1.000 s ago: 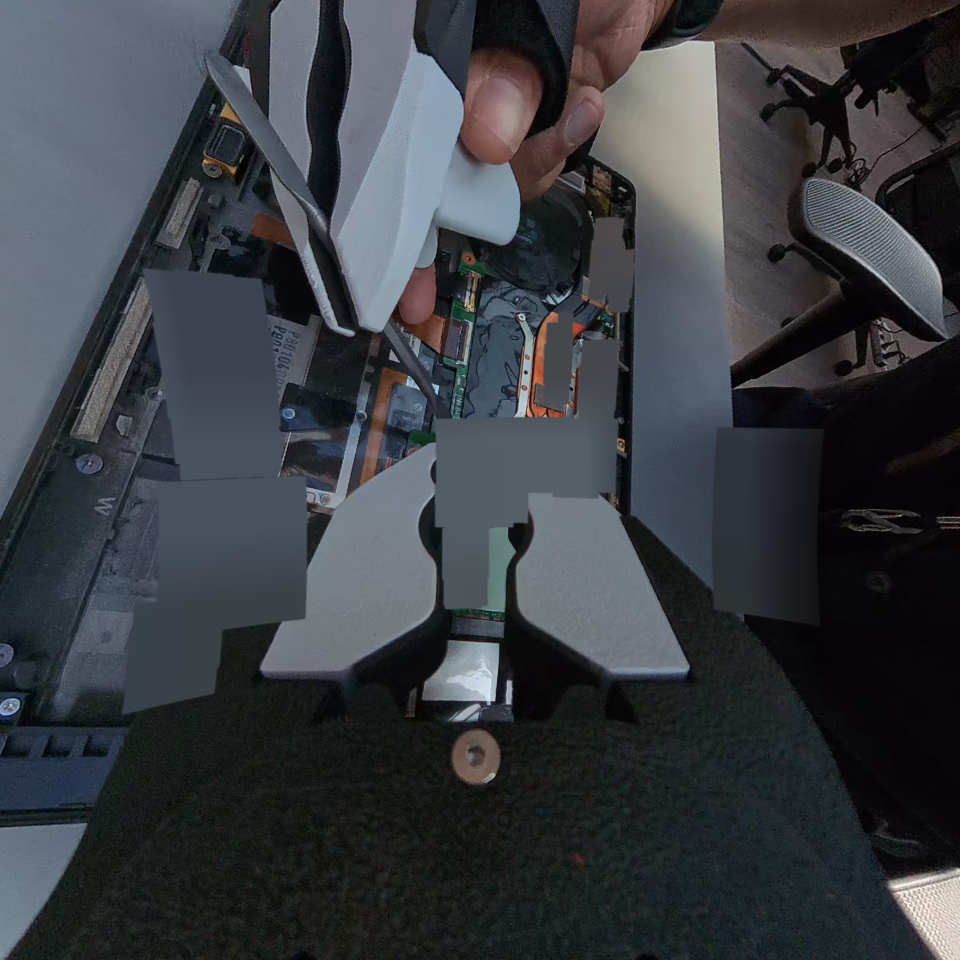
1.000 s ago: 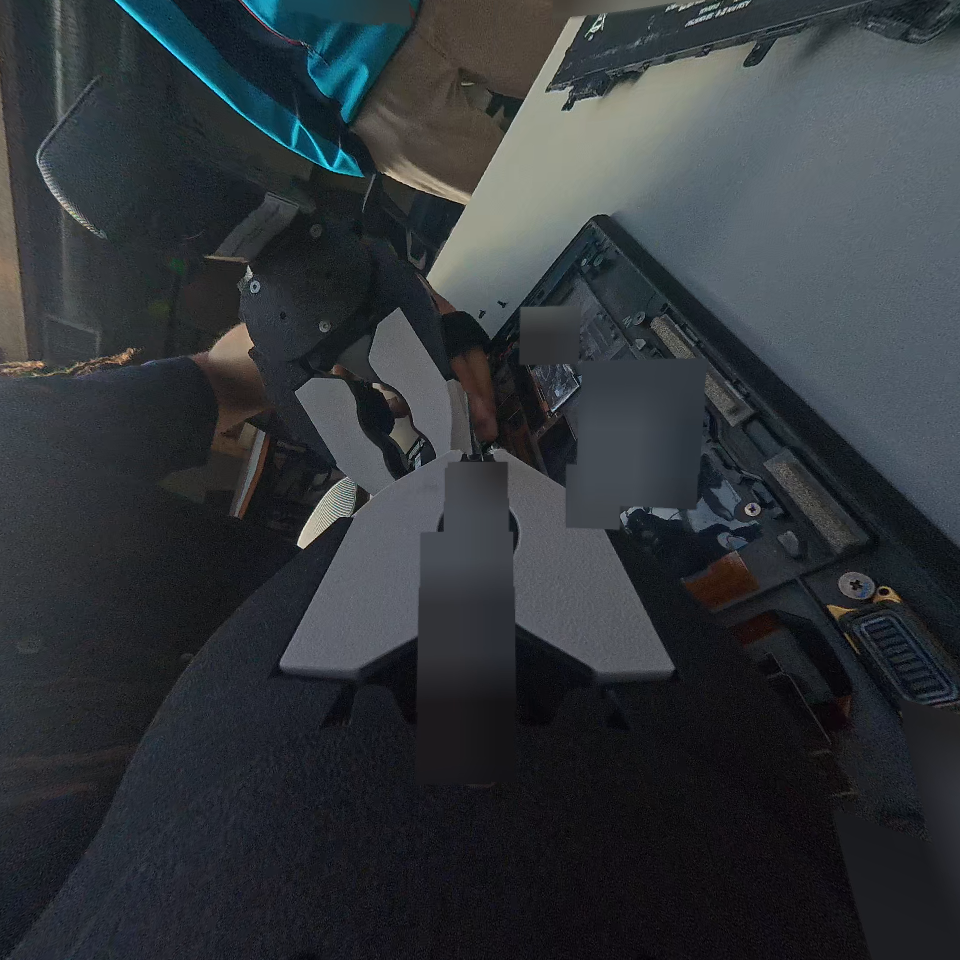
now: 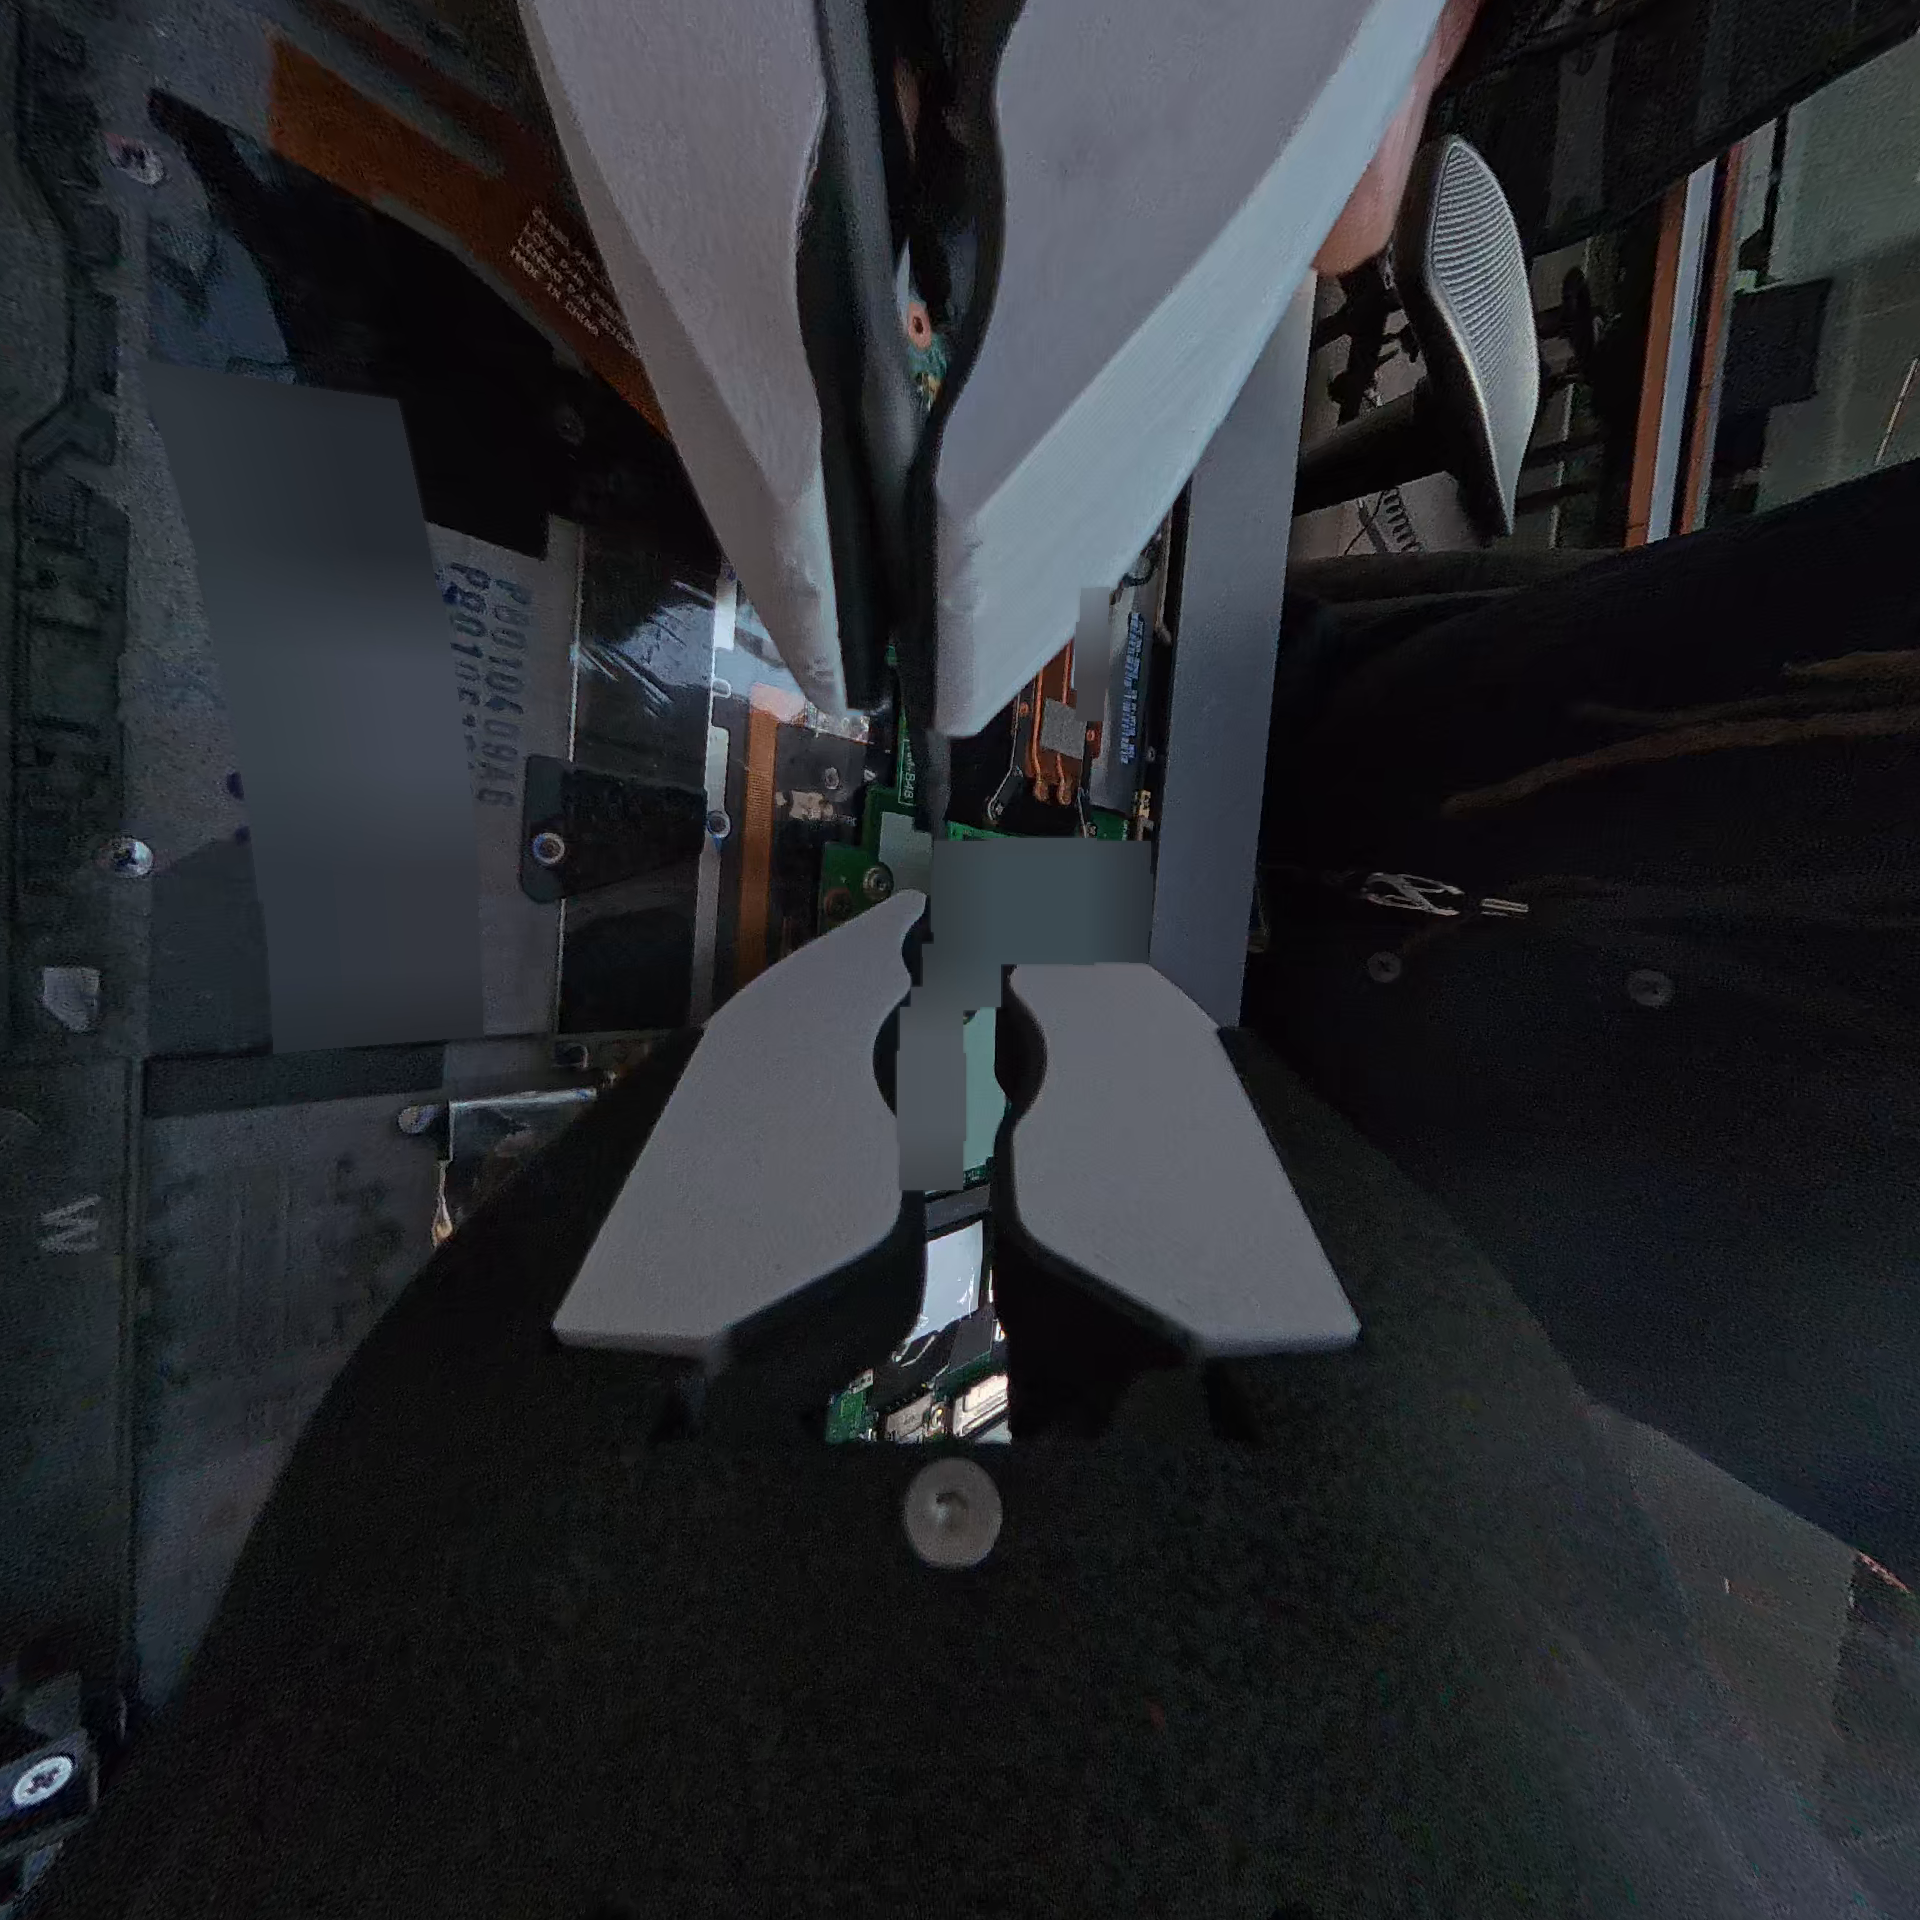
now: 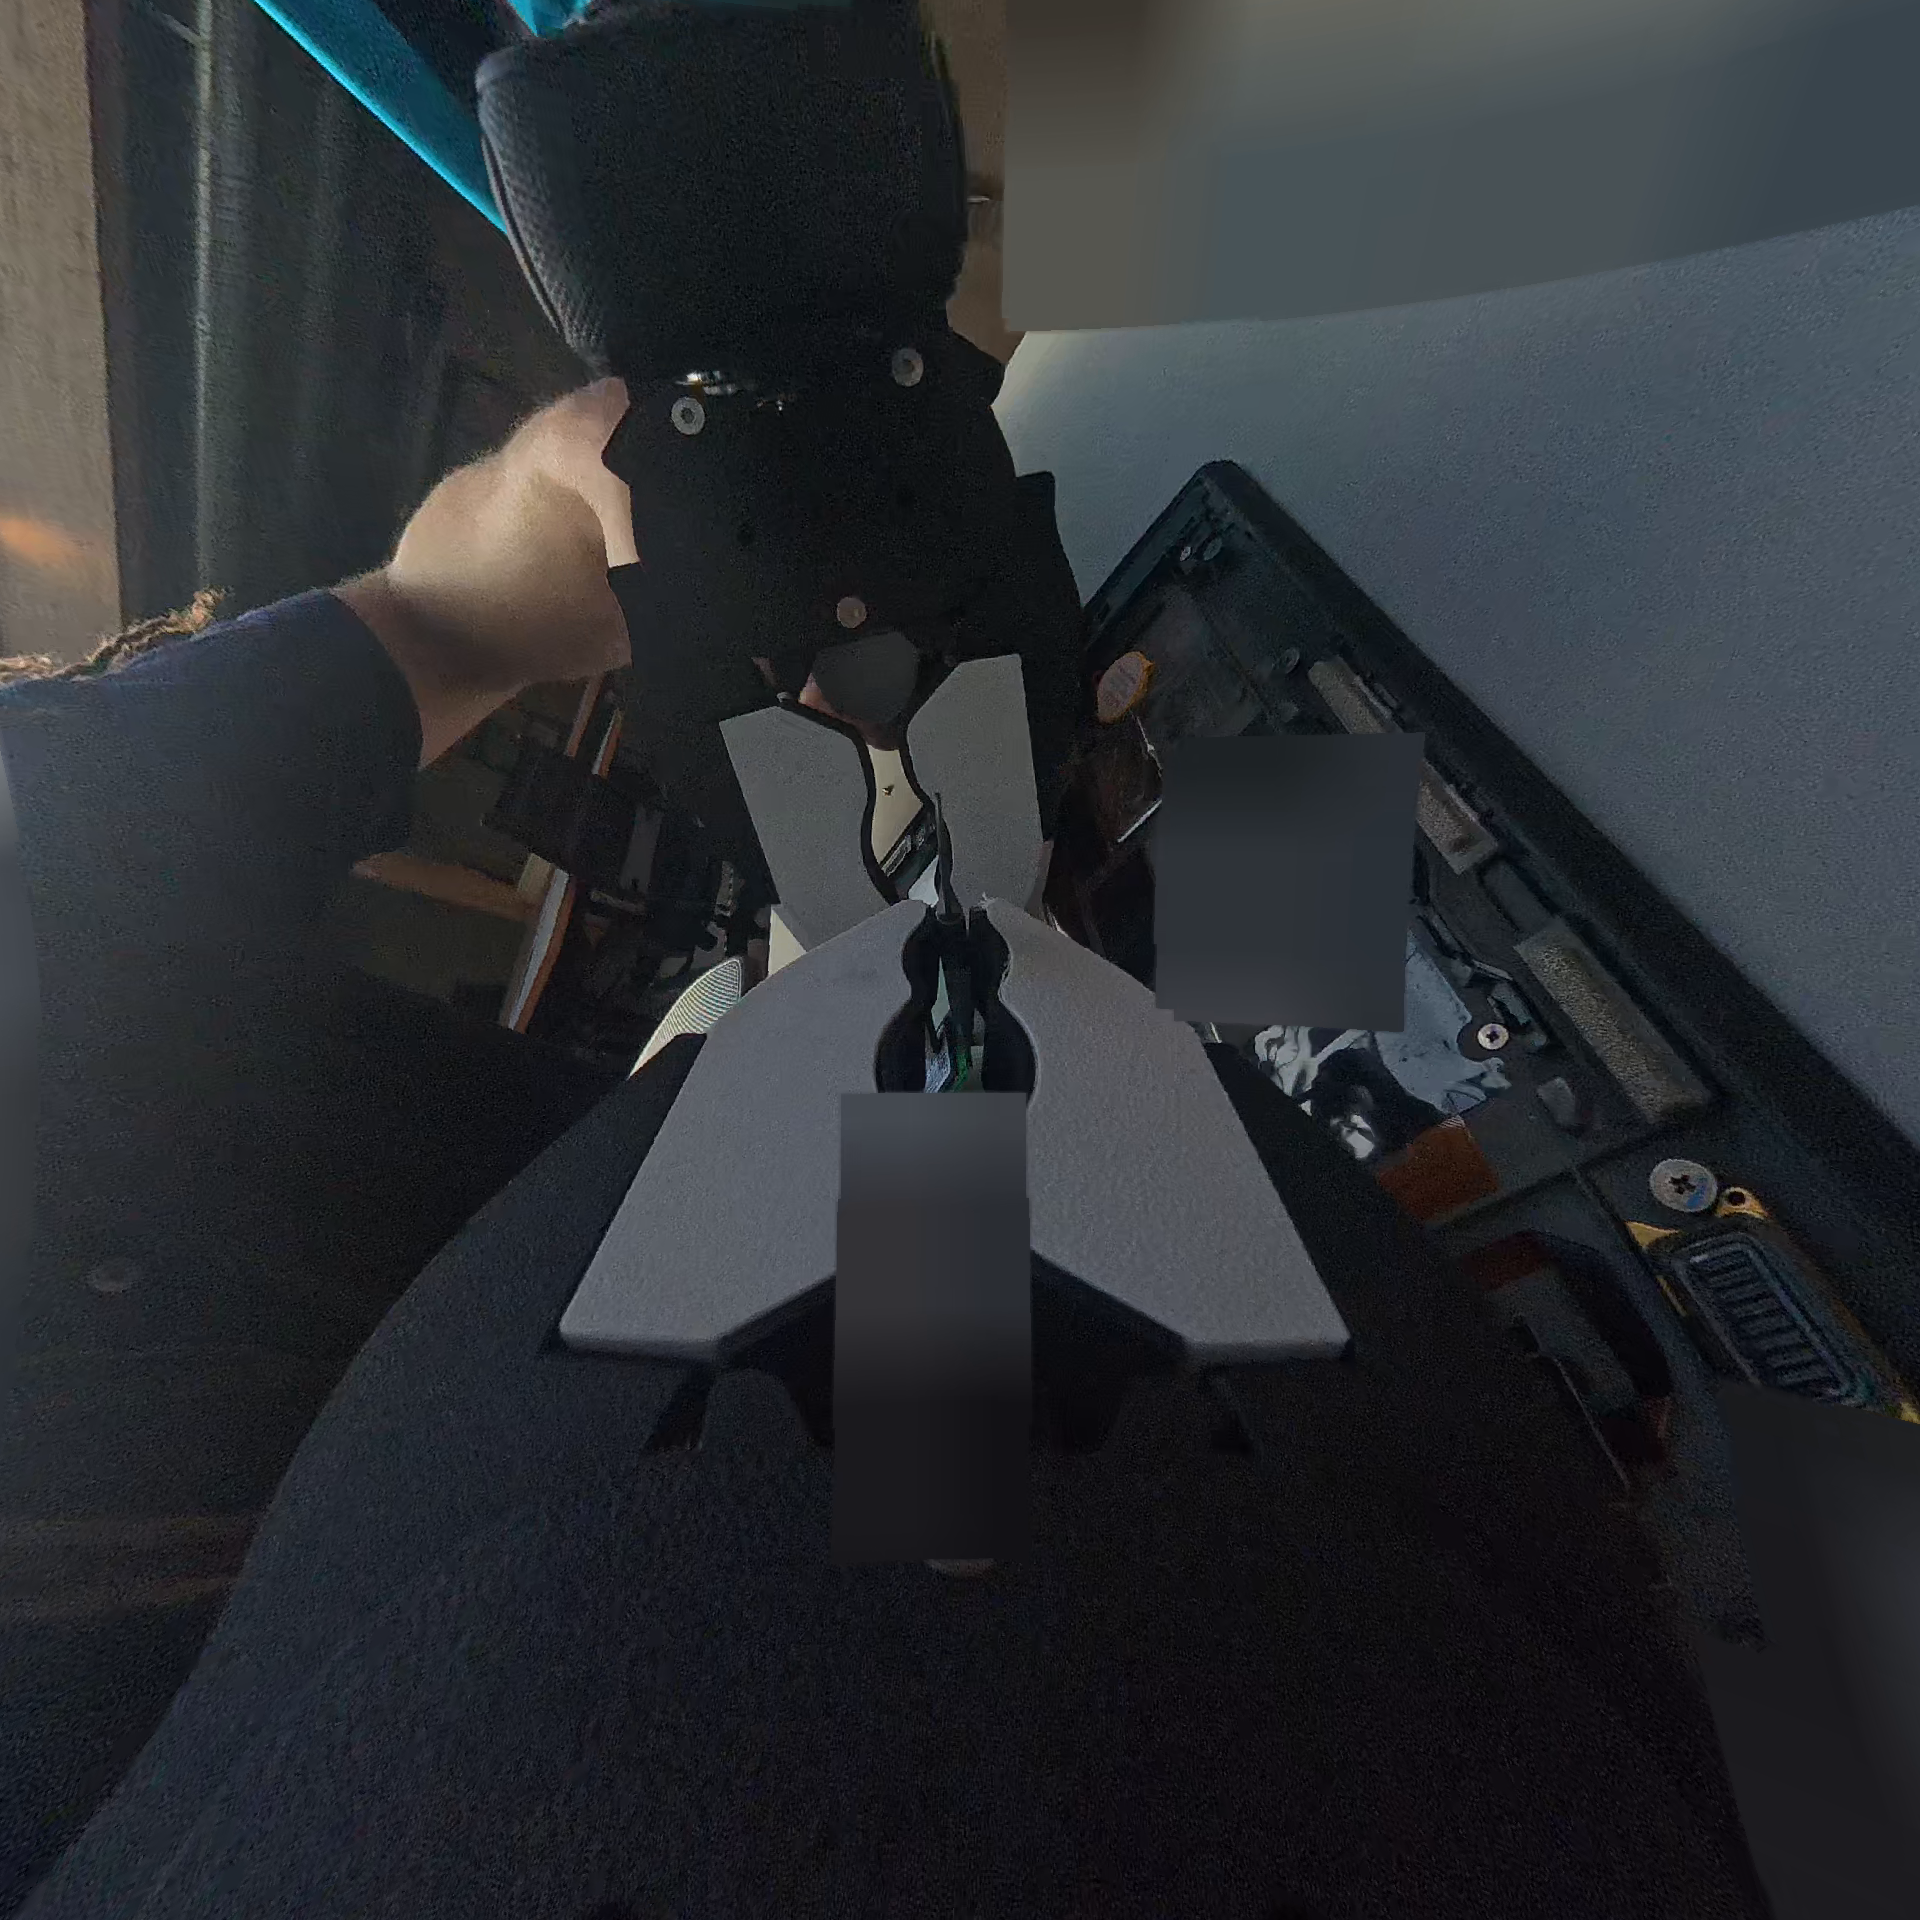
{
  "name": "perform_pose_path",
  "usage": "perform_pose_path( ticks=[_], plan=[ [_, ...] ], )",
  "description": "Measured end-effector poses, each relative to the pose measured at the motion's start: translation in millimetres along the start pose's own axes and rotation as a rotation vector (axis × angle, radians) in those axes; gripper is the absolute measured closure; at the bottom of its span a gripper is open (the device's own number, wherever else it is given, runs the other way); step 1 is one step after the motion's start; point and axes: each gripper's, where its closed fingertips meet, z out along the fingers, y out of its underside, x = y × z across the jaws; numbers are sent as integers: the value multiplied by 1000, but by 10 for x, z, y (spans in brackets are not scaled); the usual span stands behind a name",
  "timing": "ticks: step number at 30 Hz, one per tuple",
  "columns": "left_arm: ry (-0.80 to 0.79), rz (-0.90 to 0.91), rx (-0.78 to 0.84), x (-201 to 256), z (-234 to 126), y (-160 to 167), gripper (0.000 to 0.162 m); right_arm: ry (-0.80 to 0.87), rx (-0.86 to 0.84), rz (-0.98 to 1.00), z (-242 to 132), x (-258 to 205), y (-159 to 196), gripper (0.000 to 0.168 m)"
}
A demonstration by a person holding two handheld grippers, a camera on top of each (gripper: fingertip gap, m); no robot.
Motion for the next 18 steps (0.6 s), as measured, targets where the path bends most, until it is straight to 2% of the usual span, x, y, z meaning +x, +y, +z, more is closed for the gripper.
perform_pose_path(
  ticks=[4, 7, 12, 18],
  plan=[
    [91, -27, -11, 21, -12, -4, 157, 20, 42, 2, -168, -31, -67, 164],
    [106, -33, -29, 22, -13, -2, 157, 97, 48, -8, -534, -112, -30, 164],
    [119, -30, -35, 25, -15, -4, 157, 404, -138, -27, -1379, -19, 554, 164],
    [105, -39, -47, 12, -9, -4, 157, 549, -210, 152, -1976, 133, 1200, 163]
  ],
)
